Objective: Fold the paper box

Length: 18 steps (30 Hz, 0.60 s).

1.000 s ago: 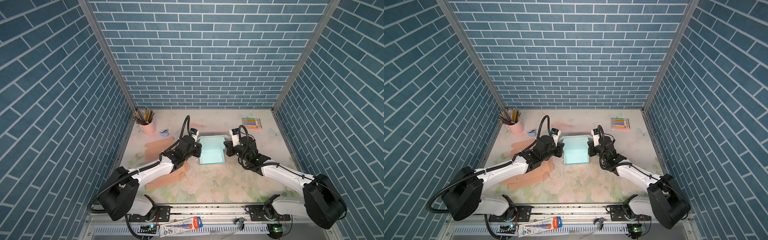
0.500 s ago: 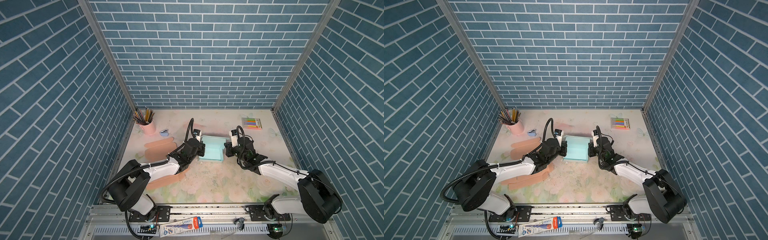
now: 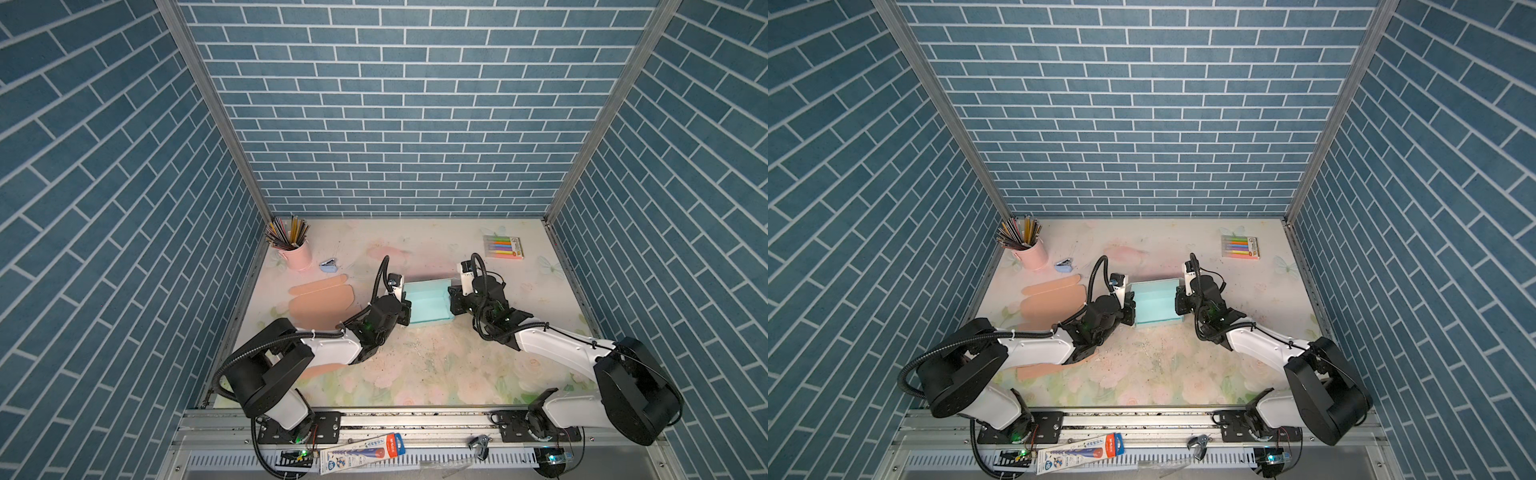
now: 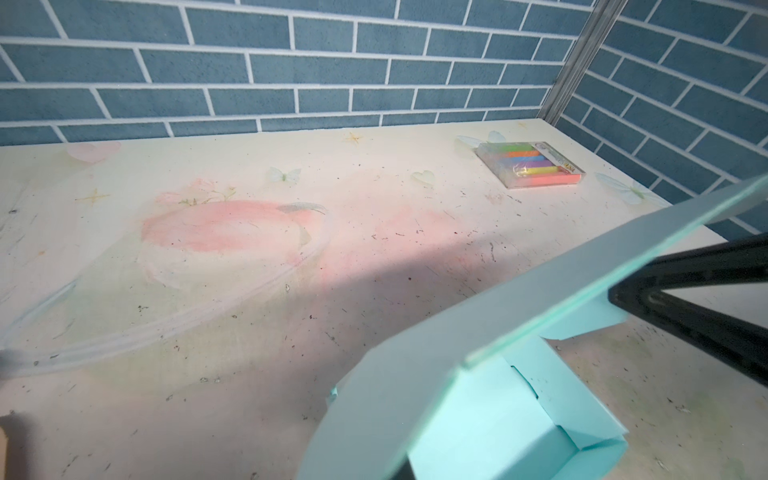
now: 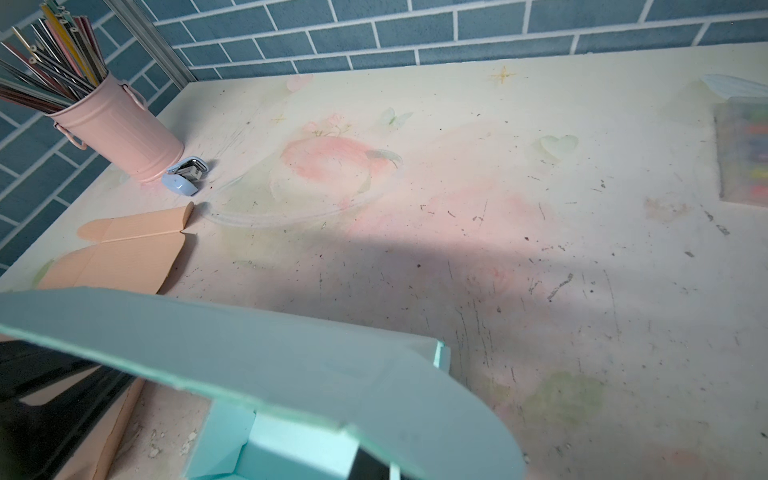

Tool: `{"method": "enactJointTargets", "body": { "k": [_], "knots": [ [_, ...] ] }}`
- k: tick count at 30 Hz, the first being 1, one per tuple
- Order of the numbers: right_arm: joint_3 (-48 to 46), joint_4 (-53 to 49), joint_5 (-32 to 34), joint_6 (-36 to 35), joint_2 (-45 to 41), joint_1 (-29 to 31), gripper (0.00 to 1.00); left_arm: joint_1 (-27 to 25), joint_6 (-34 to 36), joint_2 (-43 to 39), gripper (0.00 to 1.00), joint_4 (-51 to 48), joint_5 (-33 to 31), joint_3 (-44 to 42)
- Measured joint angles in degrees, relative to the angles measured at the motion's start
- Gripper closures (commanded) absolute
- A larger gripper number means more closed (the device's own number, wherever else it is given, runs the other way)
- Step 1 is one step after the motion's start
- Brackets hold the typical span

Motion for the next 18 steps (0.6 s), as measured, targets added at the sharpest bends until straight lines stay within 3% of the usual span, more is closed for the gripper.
{"method": "enactJointTargets", "body": {
  "k": [18],
  "knots": [
    [-5.88, 1.25, 3.87, 0.0, -5.03, 3.52, 0.91, -4.09, -0.33, 4.28, 0.98, 10.03, -8.09, -2.78]
  ]
}}
